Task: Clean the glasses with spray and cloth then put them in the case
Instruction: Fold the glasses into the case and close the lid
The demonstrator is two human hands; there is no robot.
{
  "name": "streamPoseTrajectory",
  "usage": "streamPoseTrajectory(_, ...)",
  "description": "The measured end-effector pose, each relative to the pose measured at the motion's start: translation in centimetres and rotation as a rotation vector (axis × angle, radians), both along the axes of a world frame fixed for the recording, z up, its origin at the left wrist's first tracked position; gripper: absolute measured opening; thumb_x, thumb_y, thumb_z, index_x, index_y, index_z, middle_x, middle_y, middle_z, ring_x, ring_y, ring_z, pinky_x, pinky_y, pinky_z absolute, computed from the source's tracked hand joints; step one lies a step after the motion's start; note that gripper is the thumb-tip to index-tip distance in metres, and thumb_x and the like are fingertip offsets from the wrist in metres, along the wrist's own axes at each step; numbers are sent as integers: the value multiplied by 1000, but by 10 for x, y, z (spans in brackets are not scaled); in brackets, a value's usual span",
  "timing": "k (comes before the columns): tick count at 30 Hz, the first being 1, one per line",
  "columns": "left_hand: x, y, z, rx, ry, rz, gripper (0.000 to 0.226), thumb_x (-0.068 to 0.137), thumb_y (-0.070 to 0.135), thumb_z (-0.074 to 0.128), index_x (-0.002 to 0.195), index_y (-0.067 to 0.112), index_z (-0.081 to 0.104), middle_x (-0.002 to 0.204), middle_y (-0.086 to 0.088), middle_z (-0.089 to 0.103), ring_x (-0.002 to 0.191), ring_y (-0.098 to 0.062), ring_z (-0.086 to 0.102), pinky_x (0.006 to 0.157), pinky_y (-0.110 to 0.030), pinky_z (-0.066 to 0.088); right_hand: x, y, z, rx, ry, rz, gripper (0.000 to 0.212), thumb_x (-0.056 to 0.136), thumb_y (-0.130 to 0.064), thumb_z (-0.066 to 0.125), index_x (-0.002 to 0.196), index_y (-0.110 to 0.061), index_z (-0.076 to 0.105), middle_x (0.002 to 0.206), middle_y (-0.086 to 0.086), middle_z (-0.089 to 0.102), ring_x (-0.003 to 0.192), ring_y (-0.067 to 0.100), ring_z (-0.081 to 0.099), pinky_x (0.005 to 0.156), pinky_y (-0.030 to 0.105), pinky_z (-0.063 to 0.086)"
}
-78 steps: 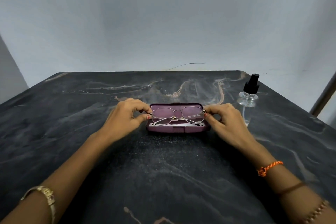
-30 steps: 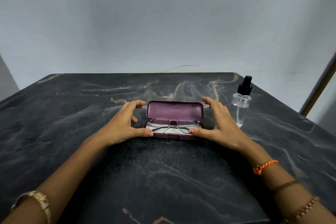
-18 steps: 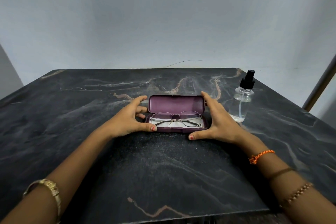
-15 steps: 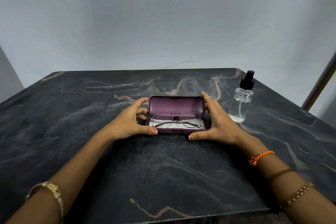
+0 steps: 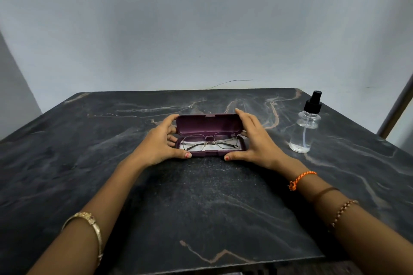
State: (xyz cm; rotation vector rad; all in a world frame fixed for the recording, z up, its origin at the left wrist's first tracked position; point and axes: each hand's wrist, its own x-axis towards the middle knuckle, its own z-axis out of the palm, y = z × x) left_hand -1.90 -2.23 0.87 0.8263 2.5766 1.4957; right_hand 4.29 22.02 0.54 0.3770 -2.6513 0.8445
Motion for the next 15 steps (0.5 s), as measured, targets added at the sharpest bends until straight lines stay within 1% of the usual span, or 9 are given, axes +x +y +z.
streamPoseTrajectory(3, -3, -5, -1, -6, -6, 10, 98, 58, 8, 82, 136, 24, 25, 104, 1, 54, 79, -1, 56, 63, -7, 48, -5, -3, -5, -40, 3, 12, 109, 60, -36, 81, 144, -15, 14, 142, 10, 27, 129, 22, 36, 109, 40, 36)
streamPoseTrajectory(5, -4, -5, -2, -7, -7, 12, 95, 59, 8, 81, 135, 24, 27, 106, -3, 54, 81, -5, 57, 71, -17, 48, -6, -2, -7, -59, 28, 15, 107, 59, -36, 82, 142, -15, 19, 139, 9, 30, 127, 20, 37, 108, 40, 37)
streamPoseTrajectory(7, -4, -4, -1, -20, -1, 18, 91, 59, 9, 81, 132, 24, 29, 107, -3, 55, 83, -7, 57, 75, -26, 48, -6, 0, -9, -61, 60, 19, 103, 58, -36, 82, 139, -14, 24, 133, 5, 34, 122, 16, 39, 106, 38, 39)
streamPoseTrajectory(8, -3, -3, -1, -30, 10, 24, 86, 60, 11, 81, 129, 25, 32, 105, -1, 55, 84, -6, 56, 75, -26, 47, -6, 0, -9, -61, 79, 20, 100, 57, -36, 83, 137, -14, 27, 128, 1, 35, 118, 14, 40, 104, 36, 40)
streamPoseTrajectory(11, 0, -3, 2, -74, 49, 46, 73, 61, 14, 81, 118, 28, 37, 101, 7, 53, 85, -3, 55, 70, -20, 46, -4, 0, -8, -33, 137, 12, 89, 58, -36, 83, 130, -12, 35, 117, -6, 36, 109, 9, 42, 98, 30, 41)
streamPoseTrajectory(13, 2, -3, 4, -126, 86, 69, 65, 61, 17, 80, 111, 27, 40, 106, 5, 51, 87, -9, 56, 72, -23, 45, -3, -1, -7, 25, 177, 7, 81, 59, -37, 81, 125, -11, 41, 113, -4, 40, 104, 6, 42, 93, 27, 41)
streamPoseTrajectory(15, 4, -3, 6, -167, 121, 74, 52, 64, 19, 79, 103, 26, 46, 109, 3, 51, 92, -16, 57, 77, -27, 45, 1, -2, -7, 103, 198, 15, 68, 65, -37, 78, 120, -11, 48, 112, 2, 49, 99, 7, 46, 87, 28, 44)
